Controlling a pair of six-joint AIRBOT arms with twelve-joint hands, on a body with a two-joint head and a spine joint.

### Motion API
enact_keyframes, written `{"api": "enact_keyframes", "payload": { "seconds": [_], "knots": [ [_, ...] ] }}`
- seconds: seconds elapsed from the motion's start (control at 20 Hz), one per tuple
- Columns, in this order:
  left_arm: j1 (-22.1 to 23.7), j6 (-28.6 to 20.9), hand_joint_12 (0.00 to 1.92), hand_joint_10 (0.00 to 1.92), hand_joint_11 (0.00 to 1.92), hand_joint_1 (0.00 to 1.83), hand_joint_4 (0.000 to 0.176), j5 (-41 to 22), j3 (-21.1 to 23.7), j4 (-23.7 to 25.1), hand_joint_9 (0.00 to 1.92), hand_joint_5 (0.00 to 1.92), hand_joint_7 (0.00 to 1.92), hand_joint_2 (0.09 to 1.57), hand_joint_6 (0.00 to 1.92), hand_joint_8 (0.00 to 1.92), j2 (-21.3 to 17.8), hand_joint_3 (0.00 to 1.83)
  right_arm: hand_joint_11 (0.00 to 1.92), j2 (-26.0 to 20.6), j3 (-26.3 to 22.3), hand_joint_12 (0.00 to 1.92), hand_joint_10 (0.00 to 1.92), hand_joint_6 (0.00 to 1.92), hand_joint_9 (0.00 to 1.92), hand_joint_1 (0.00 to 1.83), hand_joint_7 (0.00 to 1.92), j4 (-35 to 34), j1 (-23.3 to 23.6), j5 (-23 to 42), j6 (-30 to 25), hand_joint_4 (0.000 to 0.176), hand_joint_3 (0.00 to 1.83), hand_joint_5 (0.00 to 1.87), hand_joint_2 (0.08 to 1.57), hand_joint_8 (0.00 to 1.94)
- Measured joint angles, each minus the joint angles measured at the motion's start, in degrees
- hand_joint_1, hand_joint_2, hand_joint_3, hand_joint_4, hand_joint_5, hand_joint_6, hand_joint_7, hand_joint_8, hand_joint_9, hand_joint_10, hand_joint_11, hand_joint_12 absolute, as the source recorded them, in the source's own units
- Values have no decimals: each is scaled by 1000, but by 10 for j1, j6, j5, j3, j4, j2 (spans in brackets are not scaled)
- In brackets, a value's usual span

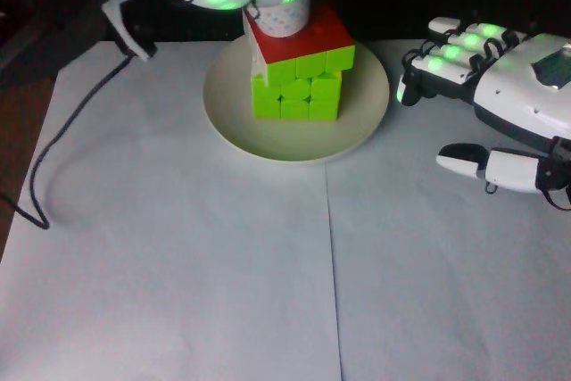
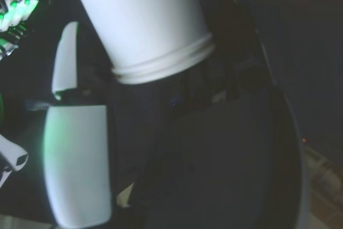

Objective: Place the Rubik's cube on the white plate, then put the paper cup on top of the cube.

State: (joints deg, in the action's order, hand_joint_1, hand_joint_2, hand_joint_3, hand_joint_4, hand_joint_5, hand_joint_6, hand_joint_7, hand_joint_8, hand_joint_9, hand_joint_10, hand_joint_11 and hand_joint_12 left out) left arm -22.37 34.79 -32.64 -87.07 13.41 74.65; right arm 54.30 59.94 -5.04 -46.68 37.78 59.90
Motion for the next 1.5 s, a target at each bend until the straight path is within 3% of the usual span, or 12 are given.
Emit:
{"api": "enact_keyframes", "payload": {
  "seconds": [0.15, 0.3, 0.35, 0.45, 0.6, 0.8, 0.95, 1.0, 1.1, 1.3, 1.4, 1.5],
  "knots": [
    [0, -19, 1921, 1763, 462, 1277, 11, 1, -19, -2, 398, 188, 602, 1281, 1582, 1586, 19, 11, 102, 0, 1, 1921, 1663, 1272, 77, 894, 107, -1, 0, 0, 0, 0, 3, 38, 1265, 1288],
    [0, -28, 1921, 1828, 519, 1274, 0, 1, -26, -6, 408, 197, 611, 1294, 1528, 1596, 27, 1, 39, 0, 1, 1921, 1606, 1264, 68, 903, 121, -1, 0, 0, 0, 0, 0, 44, 1256, 1219],
    [0, -33, 1921, 1826, 483, 1224, 0, 1, -26, -5, 382, 203, 341, 1191, 1510, 1625, 28, 0, 78, 0, 1, 1921, 1630, 1289, 97, 927, 120, -1, 0, 0, 0, 0, 0, 46, 1255, 1244],
    [0, -54, 1921, 1832, 404, 1202, 53, 0, -26, 2, 284, 158, 178, 1159, 1561, 1560, 28, 0, 48, 0, 1, 1921, 1656, 1327, 53, 901, 101, -1, 0, 0, 0, 0, 0, 39, 1257, 1297],
    [0, -63, 1921, 1822, 455, 1215, 17, 1, -20, 11, 313, 167, 200, 1149, 1611, 1576, 23, 0, 25, 0, 1, 1921, 1624, 1253, 54, 931, 122, -3, 0, 0, 0, 0, 0, 70, 1258, 1236],
    [0, -64, 1921, 1668, 280, 1196, 11, 5, -28, 8, 251, 143, 199, 1153, 1519, 1454, 24, 0, 65, 1, 1, 1921, 1655, 1314, 64, 877, 120, -5, -4, 0, 0, 0, 0, 49, 1256, 1288],
    [0, -68, 1915, 1386, 154, 1095, 68, 9, -36, 6, 180, 49, 124, 1168, 1231, 1111, 31, 0, 46, 2, 1, 1921, 1637, 1300, 55, 865, 111, -5, -4, 0, 0, 0, 0, 42, 1262, 1293],
    [0, -70, 1802, 985, 3, 1061, 55, 12, -36, 6, 82, 10, 86, 1198, 861, 742, 31, 3, 21, 2, 1, 1921, 1631, 1300, 49, 861, 103, -5, -4, 0, 0, 0, 0, 37, 1259, 1275],
    [0, -70, 1492, 536, 0, 885, 114, 16, -36, 8, 47, 58, 132, 1180, 327, 106, 31, 0, 64, 2, 2, 1921, 1617, 1260, 80, 905, 123, -5, -4, 0, 0, 0, 0, 47, 1258, 1241],
    [-1, -73, 535, 69, 0, 803, 142, 20, -36, 8, 37, 81, 23, 1128, 5, 0, 31, 0, 23, 3, 2, 1921, 1669, 1299, 36, 898, 104, -7, -4, 0, 0, 0, 0, 50, 1261, 1318],
    [-1, -74, 802, 29, 0, 801, 137, 20, -36, 8, 58, 77, 34, 1118, 5, 0, 31, 0, 44, 3, 2, 1921, 1664, 1244, 59, 930, 120, -7, -4, 0, 0, 0, 0, 60, 1260, 1298],
    [-1, -75, 431, 2, 0, 790, 146, 19, -36, 7, 17, 45, 1, 1118, 2, 0, 31, 0, 50, 3, 2, 1921, 1664, 1266, 46, 876, 99, -8, -4, 0, 0, 0, 3, 30, 1270, 1290]
  ]
}}
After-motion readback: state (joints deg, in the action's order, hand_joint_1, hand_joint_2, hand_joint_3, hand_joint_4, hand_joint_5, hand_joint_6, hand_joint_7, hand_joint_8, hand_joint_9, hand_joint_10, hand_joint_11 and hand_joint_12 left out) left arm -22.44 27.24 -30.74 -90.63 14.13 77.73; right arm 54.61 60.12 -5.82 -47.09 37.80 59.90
